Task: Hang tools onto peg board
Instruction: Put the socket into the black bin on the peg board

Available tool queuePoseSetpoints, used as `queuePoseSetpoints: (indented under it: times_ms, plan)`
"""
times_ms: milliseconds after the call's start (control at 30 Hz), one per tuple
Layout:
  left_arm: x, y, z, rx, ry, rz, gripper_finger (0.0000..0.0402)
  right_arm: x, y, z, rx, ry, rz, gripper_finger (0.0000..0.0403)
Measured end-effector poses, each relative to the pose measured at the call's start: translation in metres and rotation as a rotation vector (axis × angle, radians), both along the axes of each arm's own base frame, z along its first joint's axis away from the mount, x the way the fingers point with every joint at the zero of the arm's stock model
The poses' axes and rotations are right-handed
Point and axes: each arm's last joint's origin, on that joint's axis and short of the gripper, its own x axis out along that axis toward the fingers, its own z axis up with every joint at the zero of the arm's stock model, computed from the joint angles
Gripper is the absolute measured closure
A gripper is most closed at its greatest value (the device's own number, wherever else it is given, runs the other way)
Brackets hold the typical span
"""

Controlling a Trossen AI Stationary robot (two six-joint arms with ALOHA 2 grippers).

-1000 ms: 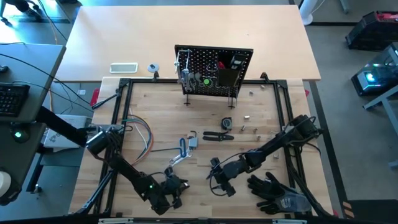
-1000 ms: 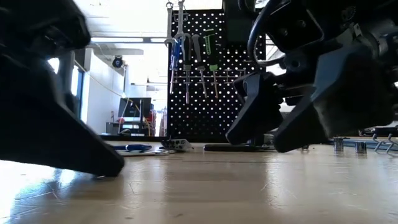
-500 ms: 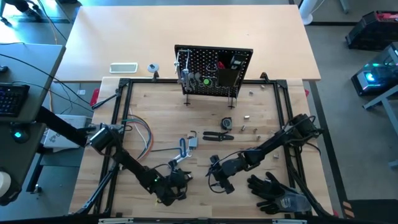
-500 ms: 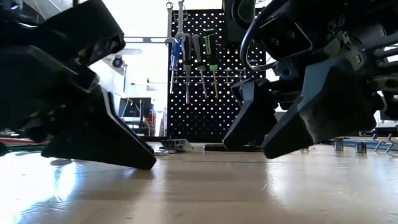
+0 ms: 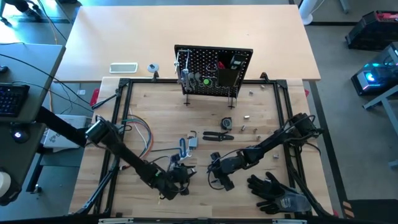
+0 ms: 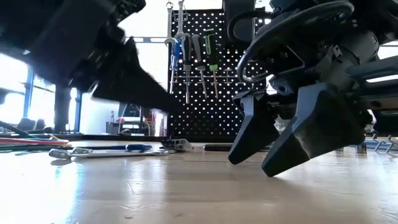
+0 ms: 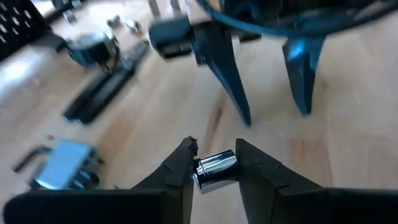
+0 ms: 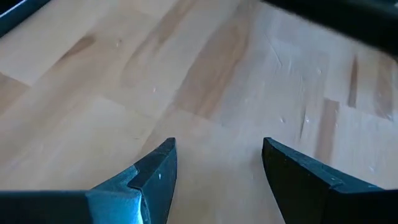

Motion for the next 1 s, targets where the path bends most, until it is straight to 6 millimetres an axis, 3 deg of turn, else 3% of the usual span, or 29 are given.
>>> queuePoseSetpoints:
  times_ms: [233, 467, 833, 1000]
  plan:
    - [0.005, 0.015, 0.040, 0.108, -0.046, -0.018, 0.0329, 0.000, -0.002, -0.001, -0.005, 0.014, -0.009, 0.0176]
    - [0.008, 0.044, 0.090, 0.243, -0.076, -0.026, 0.0329, 0.002, -0.007, -0.001, -0.013, 0.017, -0.029, 0.0176]
    - [0.006, 0.106, 0.164, 0.422, -0.181, -0.044, 0.0329, 0.005, -0.018, -0.002, -0.040, 0.017, -0.087, 0.0176]
    - [-0.002, 0.144, 0.196, 0.469, -0.268, -0.051, 0.0329, 0.005, -0.019, -0.002, -0.078, 0.003, -0.125, 0.0176]
